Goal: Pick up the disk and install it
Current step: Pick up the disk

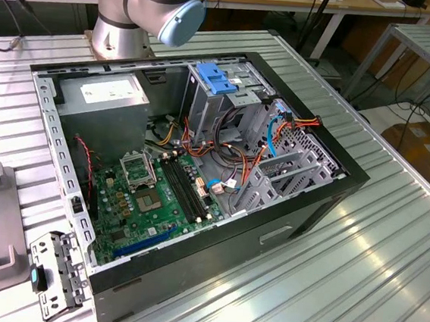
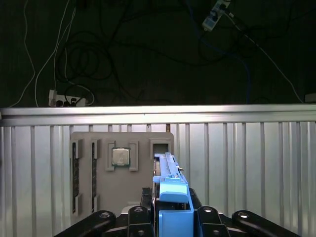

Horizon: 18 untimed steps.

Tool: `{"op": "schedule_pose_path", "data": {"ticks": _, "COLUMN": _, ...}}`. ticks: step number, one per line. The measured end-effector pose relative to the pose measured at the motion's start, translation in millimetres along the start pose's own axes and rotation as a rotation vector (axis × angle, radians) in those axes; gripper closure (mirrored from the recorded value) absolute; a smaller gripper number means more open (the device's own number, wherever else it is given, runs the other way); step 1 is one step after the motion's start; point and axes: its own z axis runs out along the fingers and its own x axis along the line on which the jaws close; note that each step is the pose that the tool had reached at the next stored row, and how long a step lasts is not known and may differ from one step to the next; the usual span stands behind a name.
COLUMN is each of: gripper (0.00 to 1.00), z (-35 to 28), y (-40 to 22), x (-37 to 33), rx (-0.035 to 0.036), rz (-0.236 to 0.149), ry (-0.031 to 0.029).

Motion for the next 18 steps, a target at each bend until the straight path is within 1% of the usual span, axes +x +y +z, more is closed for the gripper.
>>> {"op": "schedule_pose_path", "data": {"ticks": 8, "gripper": 0.63, "z": -6.8, "y": 0.1, "x": 0.0, "rx": -0.0001, "rz": 0.000, "ry": 0.0000}}
{"op": "schedule_pose_path", "data": {"ticks": 9, "gripper": 0.63, "z": -21.2, "y": 0.4, "x": -0.1, "rx": -0.0001, "rz": 0.000, "ry": 0.0000}}
{"op": "schedule_pose_path", "data": {"ticks": 10, "gripper": 0.63, "z": -30.7, "y": 0.6, "x": -0.2, "rx": -0.0002, "rz": 0.000, "ry": 0.0000}}
{"op": "schedule_pose_path", "data": {"ticks": 18, "gripper": 0.63, "z": -37.1, "y": 0.7, "x": -0.2, "rx": -0.0002, "rz": 0.000, "ry": 0.0000}}
